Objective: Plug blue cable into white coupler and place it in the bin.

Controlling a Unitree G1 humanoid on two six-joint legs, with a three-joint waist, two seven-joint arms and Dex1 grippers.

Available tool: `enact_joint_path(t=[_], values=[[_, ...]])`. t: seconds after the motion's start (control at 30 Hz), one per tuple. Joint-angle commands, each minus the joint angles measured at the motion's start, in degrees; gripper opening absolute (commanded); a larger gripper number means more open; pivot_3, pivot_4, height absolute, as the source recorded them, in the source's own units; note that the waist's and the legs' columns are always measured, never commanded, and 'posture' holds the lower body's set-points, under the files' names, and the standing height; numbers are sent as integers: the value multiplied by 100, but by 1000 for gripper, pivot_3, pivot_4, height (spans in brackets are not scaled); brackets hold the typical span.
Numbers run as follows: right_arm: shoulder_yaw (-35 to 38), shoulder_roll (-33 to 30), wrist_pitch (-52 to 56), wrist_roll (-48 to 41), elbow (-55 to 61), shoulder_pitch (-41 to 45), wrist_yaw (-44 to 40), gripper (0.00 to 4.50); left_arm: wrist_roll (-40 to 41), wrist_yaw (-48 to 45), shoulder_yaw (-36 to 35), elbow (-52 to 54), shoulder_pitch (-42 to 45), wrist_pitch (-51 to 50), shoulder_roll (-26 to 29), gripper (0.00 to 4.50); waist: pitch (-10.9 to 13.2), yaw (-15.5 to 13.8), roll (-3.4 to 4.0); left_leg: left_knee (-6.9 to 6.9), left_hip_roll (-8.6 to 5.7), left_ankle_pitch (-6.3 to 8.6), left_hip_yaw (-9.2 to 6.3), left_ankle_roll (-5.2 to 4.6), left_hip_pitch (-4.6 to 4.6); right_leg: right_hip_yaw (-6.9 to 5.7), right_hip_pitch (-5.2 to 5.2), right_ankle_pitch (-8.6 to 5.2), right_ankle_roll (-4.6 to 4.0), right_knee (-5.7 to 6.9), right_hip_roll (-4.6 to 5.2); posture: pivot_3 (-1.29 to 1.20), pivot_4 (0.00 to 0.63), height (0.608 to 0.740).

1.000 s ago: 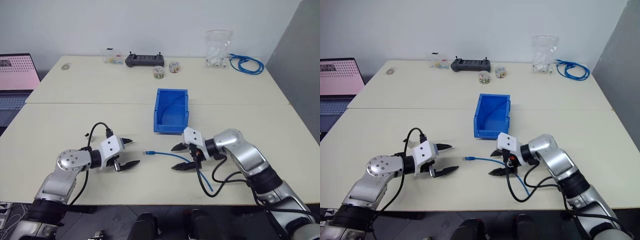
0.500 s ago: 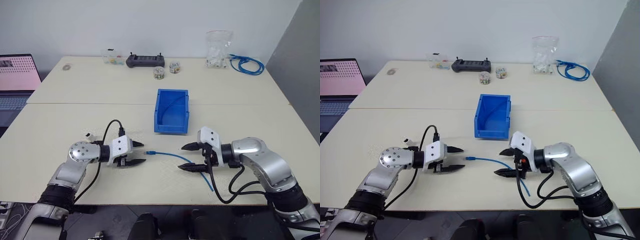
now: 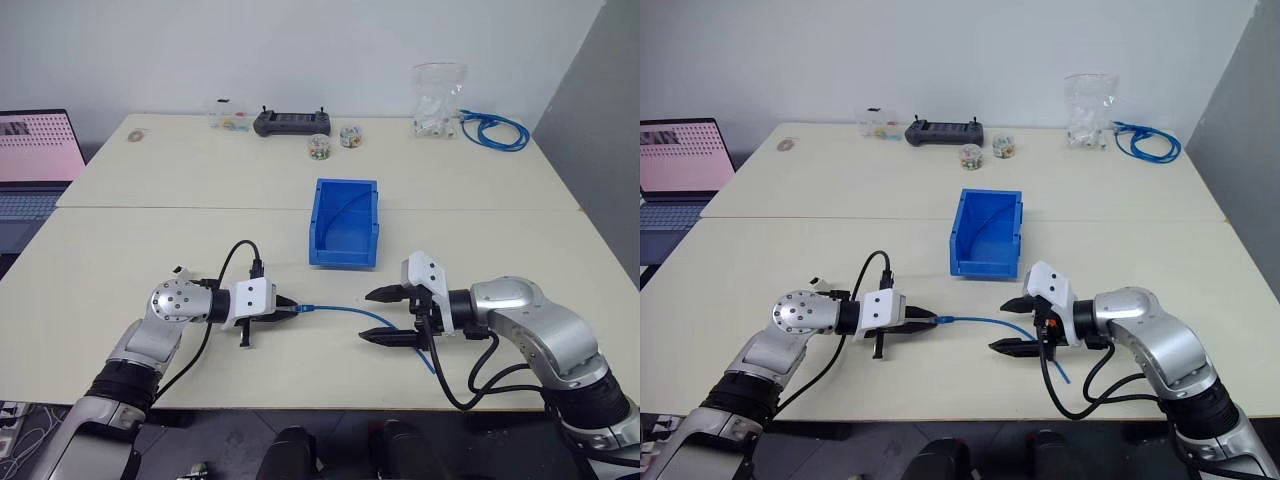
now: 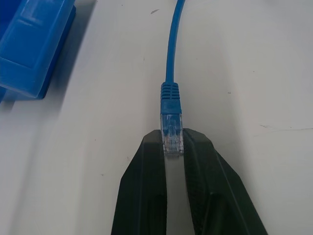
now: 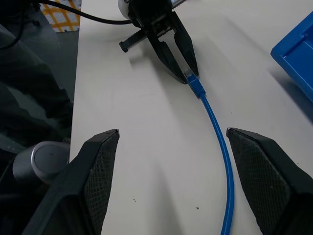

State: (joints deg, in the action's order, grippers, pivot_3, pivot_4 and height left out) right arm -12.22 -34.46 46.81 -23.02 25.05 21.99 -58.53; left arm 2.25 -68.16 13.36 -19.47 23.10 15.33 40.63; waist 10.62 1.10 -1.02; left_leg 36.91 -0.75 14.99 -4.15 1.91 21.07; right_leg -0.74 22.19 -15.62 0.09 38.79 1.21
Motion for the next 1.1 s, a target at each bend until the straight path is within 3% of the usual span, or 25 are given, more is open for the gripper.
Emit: enact_joint_path(t=[0.03, 0.3, 0.47, 0.77, 1.1], values=[[371, -105, -10, -522, 498, -80, -72, 3728, -11, -422, 262, 380, -297, -826, 164, 223, 0, 27, -1, -2, 1, 0, 0, 0, 1, 0, 1, 0, 0, -2, -1, 0, 150, 740], [971, -253, 686, -1579, 1238, -744, 318, 3728, 2071, -545, -370, 2783, -190, -4463, 243, 223, 16, 52, -23, 4, 5, 0, -15, 0, 46, -16, 29, -1, 1, -11, -5, 0, 150, 740], [1371, -301, 1139, -2360, 1738, -1196, 713, 3728, 3407, -219, -922, 3509, 111, -6180, 182, 223, 17, 40, -25, 10, 5, 0, -19, 0, 76, -21, 58, 0, 2, -2, -5, 0, 150, 740], [1822, 484, 1409, -3541, 1255, -1039, 1918, 3728, 4929, 419, -1468, 3626, 713, -7714, -235, 223, 18, 64, -26, 7, 8, -1, -16, 1, 72, -16, 60, 2, 5, 0, -13, 0, 150, 740], [2104, 1131, 1413, -5189, 699, -314, 3279, 3728, 5850, 1095, -1906, 3623, 796, -8277, -427, 223, 18, 55, -26, 7, 8, -2, -3, 2, 84, 3, 88, 3, 4, 14, -13, 0, 150, 740]])
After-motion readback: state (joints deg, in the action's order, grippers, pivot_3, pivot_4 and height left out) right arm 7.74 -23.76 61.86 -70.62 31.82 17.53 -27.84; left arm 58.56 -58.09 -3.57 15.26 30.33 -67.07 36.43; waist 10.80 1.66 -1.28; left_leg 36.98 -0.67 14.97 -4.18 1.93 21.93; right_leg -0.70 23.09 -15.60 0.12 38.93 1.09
